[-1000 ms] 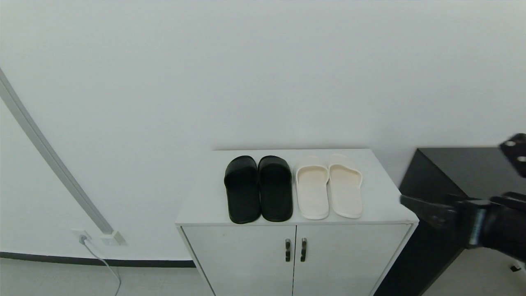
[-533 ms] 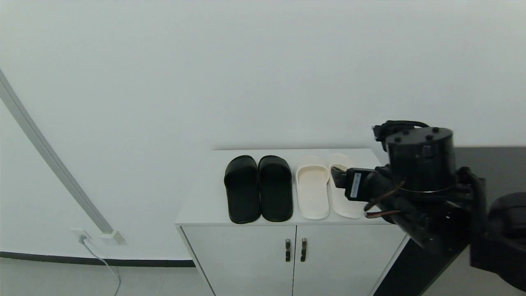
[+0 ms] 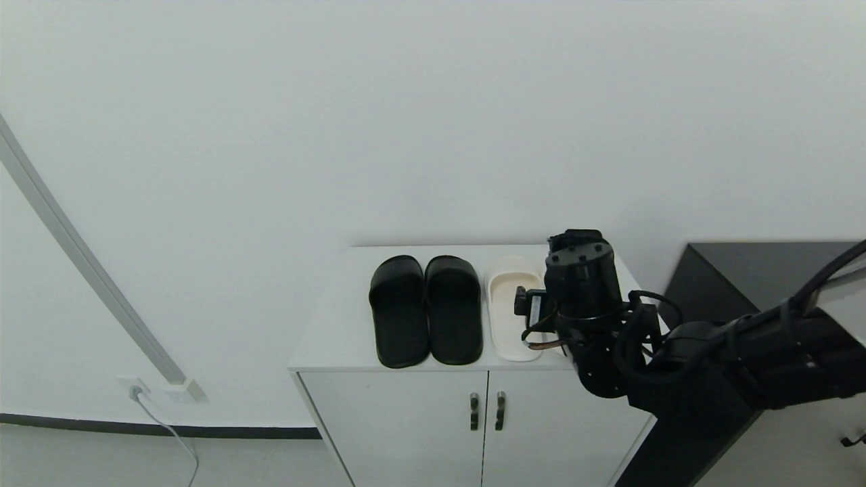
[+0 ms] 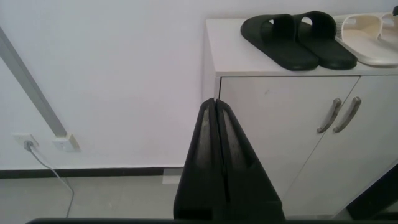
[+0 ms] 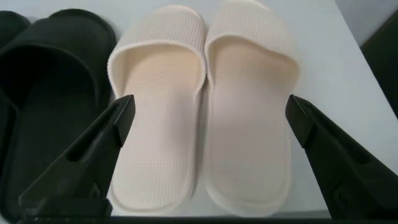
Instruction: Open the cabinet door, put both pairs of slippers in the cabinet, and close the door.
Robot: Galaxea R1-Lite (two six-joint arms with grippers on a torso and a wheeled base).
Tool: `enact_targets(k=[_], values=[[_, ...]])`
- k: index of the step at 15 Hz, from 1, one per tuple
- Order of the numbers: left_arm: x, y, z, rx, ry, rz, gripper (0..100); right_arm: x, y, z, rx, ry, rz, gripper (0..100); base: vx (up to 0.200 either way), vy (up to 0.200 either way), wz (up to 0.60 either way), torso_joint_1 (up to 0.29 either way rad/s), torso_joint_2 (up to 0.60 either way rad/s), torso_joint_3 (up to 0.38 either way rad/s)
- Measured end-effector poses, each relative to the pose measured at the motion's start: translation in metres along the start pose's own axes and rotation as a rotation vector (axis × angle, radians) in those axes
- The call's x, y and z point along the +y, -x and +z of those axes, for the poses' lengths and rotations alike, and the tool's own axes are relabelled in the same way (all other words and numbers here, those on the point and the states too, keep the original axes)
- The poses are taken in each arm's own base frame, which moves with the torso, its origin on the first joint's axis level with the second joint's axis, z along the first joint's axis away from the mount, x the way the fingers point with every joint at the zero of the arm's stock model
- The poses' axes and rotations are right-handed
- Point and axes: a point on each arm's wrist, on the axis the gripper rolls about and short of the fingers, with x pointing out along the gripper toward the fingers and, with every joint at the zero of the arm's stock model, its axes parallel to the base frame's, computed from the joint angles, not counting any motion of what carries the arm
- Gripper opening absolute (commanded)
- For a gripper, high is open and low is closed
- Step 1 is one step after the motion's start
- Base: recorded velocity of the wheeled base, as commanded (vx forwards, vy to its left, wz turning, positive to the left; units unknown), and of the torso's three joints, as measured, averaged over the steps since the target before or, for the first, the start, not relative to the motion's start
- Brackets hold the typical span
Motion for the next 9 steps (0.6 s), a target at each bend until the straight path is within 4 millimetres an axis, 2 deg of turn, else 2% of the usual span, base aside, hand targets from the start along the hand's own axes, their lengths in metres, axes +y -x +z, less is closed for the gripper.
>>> enact_targets(k=[2, 9], values=[[0.0, 0.0, 0.0, 0.0, 0.0, 0.0, 0, 0.003, -0.016, -0.006, -0.01, 0.004, -0.016, 100, 0.0, 0.0, 0.0, 0.0, 0.0, 0.0], [0.0, 0.0, 0.0, 0.0, 0.0, 0.0, 0, 0.006, -0.046, -0.016, -0.012, 0.02, -0.042, 100, 0.0, 0.0, 0.0, 0.0, 0.0, 0.0]])
